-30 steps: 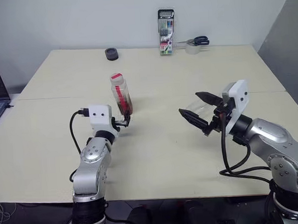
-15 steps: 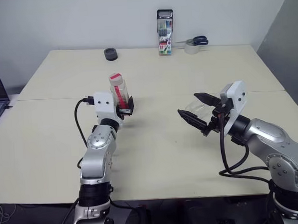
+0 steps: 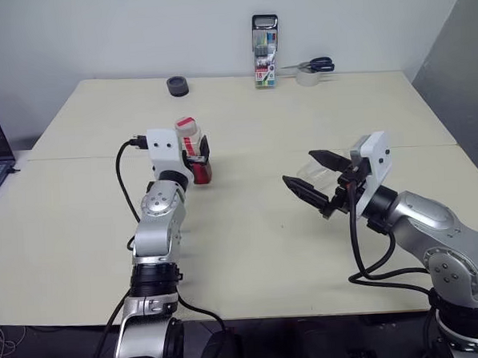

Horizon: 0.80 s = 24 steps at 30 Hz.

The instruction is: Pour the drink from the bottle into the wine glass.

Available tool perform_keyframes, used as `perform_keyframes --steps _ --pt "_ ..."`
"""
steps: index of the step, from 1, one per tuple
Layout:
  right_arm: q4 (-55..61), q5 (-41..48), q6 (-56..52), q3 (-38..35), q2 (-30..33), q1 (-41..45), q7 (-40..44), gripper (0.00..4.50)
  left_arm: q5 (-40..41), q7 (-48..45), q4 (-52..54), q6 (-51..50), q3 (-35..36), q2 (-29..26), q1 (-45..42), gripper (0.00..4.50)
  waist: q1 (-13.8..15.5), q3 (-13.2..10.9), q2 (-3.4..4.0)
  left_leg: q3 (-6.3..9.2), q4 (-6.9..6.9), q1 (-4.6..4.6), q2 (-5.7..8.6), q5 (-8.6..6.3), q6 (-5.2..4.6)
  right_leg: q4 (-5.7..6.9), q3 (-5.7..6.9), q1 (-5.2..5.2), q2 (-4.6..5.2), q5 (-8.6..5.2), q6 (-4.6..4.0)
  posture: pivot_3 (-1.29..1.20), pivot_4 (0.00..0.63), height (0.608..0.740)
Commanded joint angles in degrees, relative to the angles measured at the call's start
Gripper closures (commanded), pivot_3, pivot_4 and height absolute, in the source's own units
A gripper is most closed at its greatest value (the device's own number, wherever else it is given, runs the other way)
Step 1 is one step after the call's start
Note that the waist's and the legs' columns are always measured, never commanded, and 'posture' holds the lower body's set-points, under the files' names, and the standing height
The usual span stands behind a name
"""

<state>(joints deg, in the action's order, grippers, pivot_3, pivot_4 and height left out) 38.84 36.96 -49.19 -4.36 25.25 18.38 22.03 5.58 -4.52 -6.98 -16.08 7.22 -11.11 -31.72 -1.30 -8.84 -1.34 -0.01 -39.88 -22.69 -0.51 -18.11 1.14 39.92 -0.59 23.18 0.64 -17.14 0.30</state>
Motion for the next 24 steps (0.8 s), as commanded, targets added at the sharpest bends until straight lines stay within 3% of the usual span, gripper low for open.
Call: perform_keyframes --steps 1,7,10,14,17,24 --pt "2.5 0.5 0.9 -0.9 0.3 -0.2 -0.9 0.0 0.3 -0.8 0.3 2.0 0.5 -0.6 -1.3 0.03 0.0 0.0 0.0 0.0 0.0 0.0 0.0 0.0 0.0 0.0 0.0 0.0 0.0 0.0 0.0 0.0 0.15 0.74" --pt "3.0 0.8 0.8 -1.2 0.6 -0.5 -1.9 0.0 0.7 -1.7 -0.1 3.0 0.2 -0.2 -1.1 0.03 0.0 0.0 0.0 0.0 0.0 -0.01 0.0 0.04 0.07 0.0 0.0 0.01 0.0 0.0 0.0 0.0 0.15 0.74" --pt "3.3 0.8 0.9 -1.3 0.7 -0.8 -2.3 0.0 0.9 -1.7 -0.1 3.3 0.1 0.1 -1.2 0.61 0.0 0.0 0.0 0.0 0.0 -0.01 0.0 0.04 0.07 0.0 0.0 0.01 0.0 0.0 0.0 0.0 0.15 0.74" --pt "3.0 0.6 1.3 -1.4 1.2 -0.7 -2.3 0.0 1.9 -0.8 -0.4 2.8 1.3 0.5 -1.2 1.86 0.0 0.0 0.0 0.0 0.0 0.0 0.0 0.03 0.06 0.01 0.0 0.01 0.0 0.0 0.0 0.0 0.15 0.74" --pt "2.0 0.5 1.5 -2.1 1.5 0.1 -2.2 0.0 1.9 -0.7 -0.5 2.6 1.8 0.1 -1.0 2.5 0.0 0.0 0.0 0.0 0.0 -0.01 0.0 0.03 0.05 0.01 0.0 0.01 0.0 0.0 0.0 0.0 0.15 0.74" --pt "1.7 -0.3 1.9 -1.6 1.8 0.0 -2.3 0.0 1.0 0.2 0.0 1.0 1.6 -0.6 -0.1 2.5 -0.1 0.0 0.0 -0.01 0.0 0.01 0.0 0.02 0.04 0.02 -0.01 0.01 0.0 0.0 0.0 0.0 0.15 0.74"
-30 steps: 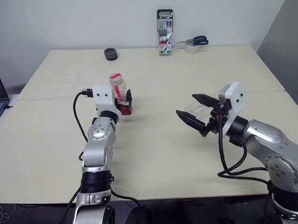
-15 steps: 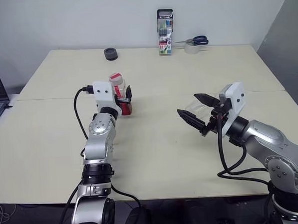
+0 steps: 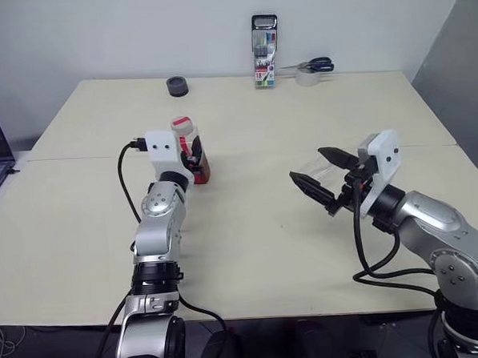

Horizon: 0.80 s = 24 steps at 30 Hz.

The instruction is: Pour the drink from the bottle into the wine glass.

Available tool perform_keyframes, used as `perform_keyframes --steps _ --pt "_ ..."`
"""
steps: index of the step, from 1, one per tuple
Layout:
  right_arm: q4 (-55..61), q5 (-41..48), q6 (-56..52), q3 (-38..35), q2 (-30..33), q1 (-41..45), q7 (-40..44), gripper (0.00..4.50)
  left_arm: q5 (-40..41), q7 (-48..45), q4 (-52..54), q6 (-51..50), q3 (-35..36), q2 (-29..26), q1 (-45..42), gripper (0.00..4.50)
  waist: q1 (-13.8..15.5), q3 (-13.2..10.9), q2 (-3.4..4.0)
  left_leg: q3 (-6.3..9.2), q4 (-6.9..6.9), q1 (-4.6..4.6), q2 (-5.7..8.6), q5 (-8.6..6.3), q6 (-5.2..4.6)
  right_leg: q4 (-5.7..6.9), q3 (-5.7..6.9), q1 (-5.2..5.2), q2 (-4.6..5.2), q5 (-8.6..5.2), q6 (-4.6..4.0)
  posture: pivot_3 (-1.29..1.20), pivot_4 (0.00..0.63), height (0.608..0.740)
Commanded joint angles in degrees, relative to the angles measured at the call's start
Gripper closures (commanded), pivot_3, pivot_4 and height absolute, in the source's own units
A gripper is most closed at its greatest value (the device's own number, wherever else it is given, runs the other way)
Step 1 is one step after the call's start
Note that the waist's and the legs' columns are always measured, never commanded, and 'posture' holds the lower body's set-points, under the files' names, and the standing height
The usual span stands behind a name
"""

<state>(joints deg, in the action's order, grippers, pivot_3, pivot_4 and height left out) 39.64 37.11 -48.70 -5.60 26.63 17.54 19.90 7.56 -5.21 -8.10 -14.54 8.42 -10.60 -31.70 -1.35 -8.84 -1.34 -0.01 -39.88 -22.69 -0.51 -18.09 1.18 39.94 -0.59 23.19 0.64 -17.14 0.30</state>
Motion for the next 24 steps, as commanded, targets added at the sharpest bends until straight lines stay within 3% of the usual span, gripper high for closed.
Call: perform_keyframes --steps 1,10,18,24 --pt "0.9 -0.7 1.4 -0.1 0.5 0.9 -0.3 0.0 -1.3 0.9 1.1 -0.7 0.2 -1.3 -0.2 2.5 0.0 0.0 0.0 0.0 0.0 0.0 0.0 0.0 0.0 0.0 -0.01 0.0 0.0 0.0 0.0 0.0 0.15 0.74" --pt "-0.3 -1.3 -0.5 1.4 -0.5 6.2 -2.2 0.0 3.4 -17.4 9.4 -7.8 -8.5 -6.4 -2.7 2.5 0.1 0.0 0.0 0.01 0.0 -0.04 0.01 0.09 0.16 -0.02 0.02 0.03 0.0 0.0 0.0 0.0 0.15 0.74" --pt "0.2 0.9 -3.6 3.2 -2.9 10.6 -4.0 0.0 11.2 -33.3 13.9 -12.1 -11.3 -10.6 -6.0 2.5 -0.2 0.0 0.03 0.01 -0.01 -0.1 0.0 0.09 0.16 -0.03 0.02 0.08 0.01 0.0 0.0 0.0 0.15 0.74" --pt "-2.1 -0.7 -3.3 5.0 -5.1 13.2 -6.2 0.0 14.4 -38.8 14.8 -12.8 -12.0 -10.4 -7.2 2.5 -0.3 0.0 0.03 0.01 -0.02 -0.09 0.01 0.09 0.15 -0.03 0.01 0.08 0.02 0.0 0.0 0.0 0.15 0.74"
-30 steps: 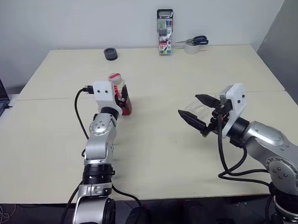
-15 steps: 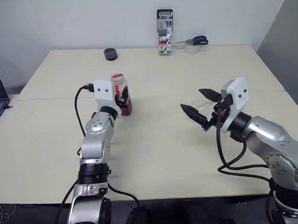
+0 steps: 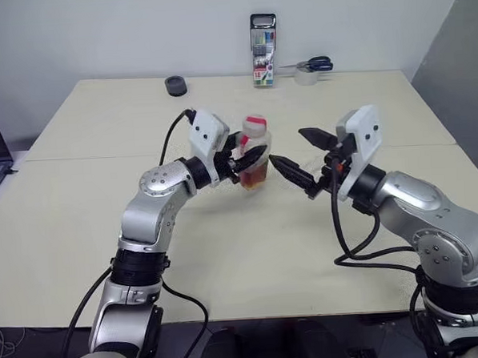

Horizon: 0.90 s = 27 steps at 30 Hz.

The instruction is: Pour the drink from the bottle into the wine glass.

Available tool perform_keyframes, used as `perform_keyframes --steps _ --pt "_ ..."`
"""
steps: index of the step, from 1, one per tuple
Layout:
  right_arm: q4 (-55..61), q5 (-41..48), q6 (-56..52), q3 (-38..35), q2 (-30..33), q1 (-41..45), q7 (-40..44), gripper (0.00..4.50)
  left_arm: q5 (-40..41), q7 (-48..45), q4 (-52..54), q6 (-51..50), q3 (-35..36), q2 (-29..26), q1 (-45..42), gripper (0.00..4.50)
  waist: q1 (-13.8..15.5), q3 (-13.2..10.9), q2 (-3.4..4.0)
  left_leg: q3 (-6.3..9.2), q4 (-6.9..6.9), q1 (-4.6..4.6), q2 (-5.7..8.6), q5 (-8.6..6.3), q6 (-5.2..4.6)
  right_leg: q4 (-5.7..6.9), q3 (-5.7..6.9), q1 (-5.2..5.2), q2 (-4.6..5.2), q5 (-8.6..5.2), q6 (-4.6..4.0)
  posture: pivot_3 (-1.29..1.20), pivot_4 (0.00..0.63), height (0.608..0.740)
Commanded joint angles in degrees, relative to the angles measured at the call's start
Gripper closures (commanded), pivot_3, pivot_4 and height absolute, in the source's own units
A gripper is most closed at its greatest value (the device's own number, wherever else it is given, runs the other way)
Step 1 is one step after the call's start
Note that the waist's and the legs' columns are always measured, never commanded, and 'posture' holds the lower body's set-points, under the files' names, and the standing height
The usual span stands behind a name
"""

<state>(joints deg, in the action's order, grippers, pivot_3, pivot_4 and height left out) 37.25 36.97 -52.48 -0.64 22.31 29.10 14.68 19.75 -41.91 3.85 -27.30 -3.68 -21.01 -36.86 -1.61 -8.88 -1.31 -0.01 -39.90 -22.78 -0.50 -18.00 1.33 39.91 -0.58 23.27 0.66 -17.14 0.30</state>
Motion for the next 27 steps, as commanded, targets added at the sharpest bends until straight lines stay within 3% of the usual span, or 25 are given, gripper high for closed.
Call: perform_keyframes --steps 1,27 --pt "0.0 -0.6 0.5 0.2 -1.3 2.2 -1.4 0.0 2.7 -2.7 3.0 -0.4 0.0 -0.1 -2.1 2.5 0.0 0.0 0.0 0.0 0.0 0.0 0.0 0.0 0.0 0.0 0.0 0.0 0.0 0.0 0.0 0.0 0.15 0.74" --pt "-5.9 -3.1 2.8 2.3 -8.4 5.8 -2.8 0.0 4.0 -3.2 6.9 -3.3 -1.4 0.6 -0.1 2.5 0.0 0.0 0.02 0.0 0.0 -0.01 0.0 -0.04 -0.07 0.01 -0.01 0.02 0.0 0.0 0.0 0.0 0.15 0.74"
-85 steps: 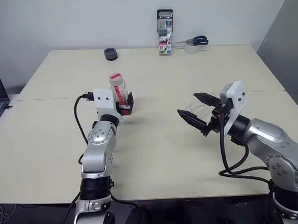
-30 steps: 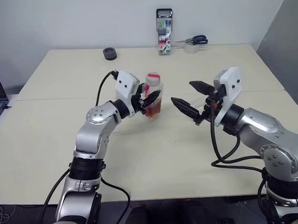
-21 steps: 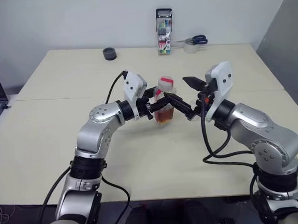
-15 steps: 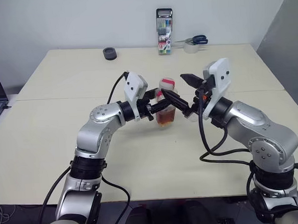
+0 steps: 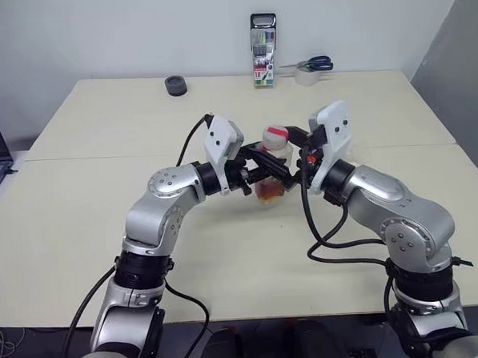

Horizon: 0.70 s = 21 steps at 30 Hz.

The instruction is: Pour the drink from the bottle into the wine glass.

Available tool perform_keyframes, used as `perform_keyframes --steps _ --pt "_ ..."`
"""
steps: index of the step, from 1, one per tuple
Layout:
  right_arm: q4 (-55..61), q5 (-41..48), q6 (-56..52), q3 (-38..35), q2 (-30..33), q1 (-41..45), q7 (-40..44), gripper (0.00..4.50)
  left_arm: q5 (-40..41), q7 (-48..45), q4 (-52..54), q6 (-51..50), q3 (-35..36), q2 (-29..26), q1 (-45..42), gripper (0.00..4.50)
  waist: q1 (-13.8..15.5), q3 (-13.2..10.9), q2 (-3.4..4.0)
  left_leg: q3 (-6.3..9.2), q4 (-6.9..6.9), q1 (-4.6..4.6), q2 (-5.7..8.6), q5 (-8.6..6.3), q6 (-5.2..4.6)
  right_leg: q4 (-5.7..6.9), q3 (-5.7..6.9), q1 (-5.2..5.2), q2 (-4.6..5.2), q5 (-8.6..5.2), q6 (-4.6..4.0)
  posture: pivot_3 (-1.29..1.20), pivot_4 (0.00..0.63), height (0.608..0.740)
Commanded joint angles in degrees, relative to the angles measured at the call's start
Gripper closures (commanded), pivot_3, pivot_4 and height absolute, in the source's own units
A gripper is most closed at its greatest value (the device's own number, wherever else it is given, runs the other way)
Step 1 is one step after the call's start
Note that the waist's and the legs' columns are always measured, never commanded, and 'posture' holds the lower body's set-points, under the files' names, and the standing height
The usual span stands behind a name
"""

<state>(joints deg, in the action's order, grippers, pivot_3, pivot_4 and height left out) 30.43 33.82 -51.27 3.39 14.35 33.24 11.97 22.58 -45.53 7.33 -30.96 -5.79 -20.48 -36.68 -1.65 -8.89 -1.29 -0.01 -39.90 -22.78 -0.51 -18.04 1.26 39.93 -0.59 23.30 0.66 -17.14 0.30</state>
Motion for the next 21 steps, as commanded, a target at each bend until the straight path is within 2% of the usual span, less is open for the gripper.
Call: perform_keyframes --steps 1,12,16,20,21 --pt "1.0 0.1 1.6 -2.0 -0.6 1.6 -0.1 0.0 1.1 0.5 3.5 0.3 0.7 0.1 -0.2 2.5 0.0 0.0 0.0 0.01 0.0 0.0 0.0 0.0 0.0 0.0 0.01 0.0 0.0 0.0 0.0 0.0 0.15 0.74" --pt "2.1 0.9 1.2 -3.3 -1.0 0.6 0.0 0.0 1.0 0.8 2.7 0.5 0.9 0.1 -0.5 2.5 0.0 0.0 0.0 0.0 0.0 0.0 0.0 0.0 -0.01 0.0 0.0 0.0 0.0 0.0 0.0 0.0 0.15 0.74" --pt "2.4 1.2 1.1 -3.8 -1.0 0.2 0.0 0.93 0.8 1.0 2.5 0.7 0.9 0.0 -0.5 2.5 0.0 0.0 0.0 0.01 0.0 0.0 0.0 0.0 -0.01 0.0 0.0 0.0 0.0 0.0 0.0 0.0 0.15 0.74" --pt "2.4 1.1 1.4 -3.6 -0.6 -0.2 0.2 2.36 0.7 1.3 2.6 0.6 0.9 0.0 -0.5 2.5 0.0 0.0 0.0 0.0 0.0 -0.01 0.0 0.0 -0.01 0.0 0.0 0.0 0.0 0.0 0.0 0.0 0.15 0.74" --pt "2.4 0.9 1.6 -3.4 -0.4 -0.3 0.4 2.57 0.7 1.3 2.7 0.5 0.9 0.0 -0.4 2.5 0.0 0.0 0.0 0.0 0.0 0.0 0.0 -0.01 -0.01 -0.01 0.0 0.0 0.0 0.0 0.0 0.0 0.15 0.74"
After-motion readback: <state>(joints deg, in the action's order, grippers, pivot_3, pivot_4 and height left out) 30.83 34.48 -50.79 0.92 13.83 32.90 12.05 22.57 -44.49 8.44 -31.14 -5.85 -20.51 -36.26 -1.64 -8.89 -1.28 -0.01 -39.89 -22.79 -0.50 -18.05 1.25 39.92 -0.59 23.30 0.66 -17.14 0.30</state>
